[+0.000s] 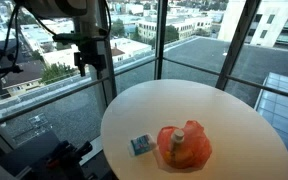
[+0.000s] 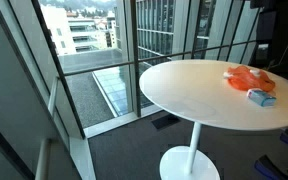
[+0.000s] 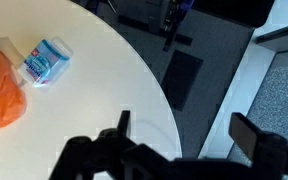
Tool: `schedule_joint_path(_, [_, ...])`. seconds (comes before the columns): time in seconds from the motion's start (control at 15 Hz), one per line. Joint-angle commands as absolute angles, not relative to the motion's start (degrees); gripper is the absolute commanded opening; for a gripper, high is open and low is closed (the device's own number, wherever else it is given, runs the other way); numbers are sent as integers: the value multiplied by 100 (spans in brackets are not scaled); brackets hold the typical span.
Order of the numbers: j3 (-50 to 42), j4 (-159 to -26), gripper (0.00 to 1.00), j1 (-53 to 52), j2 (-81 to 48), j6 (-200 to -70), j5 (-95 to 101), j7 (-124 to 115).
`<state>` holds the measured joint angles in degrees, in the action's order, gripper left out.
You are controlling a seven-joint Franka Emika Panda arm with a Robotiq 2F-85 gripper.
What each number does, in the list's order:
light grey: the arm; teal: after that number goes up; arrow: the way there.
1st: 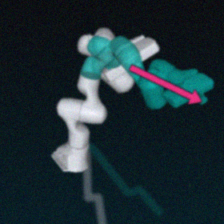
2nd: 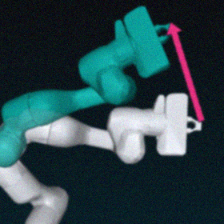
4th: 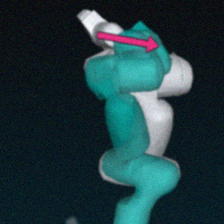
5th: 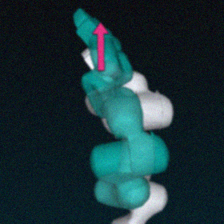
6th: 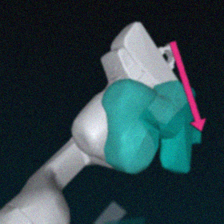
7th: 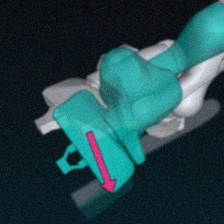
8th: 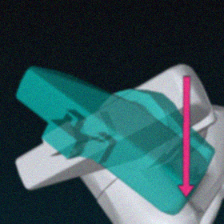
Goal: Pull the plastic bag upright on the table
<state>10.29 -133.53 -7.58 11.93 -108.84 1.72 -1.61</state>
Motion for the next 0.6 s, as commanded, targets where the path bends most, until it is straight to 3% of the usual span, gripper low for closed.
schedule_joint_path(0.0, [987,-13340,100,-802,1189,-10876,180,-170])
schedule_joint_path(0.53, [904,-13032,100,-670,1091,-10712,389,-379])
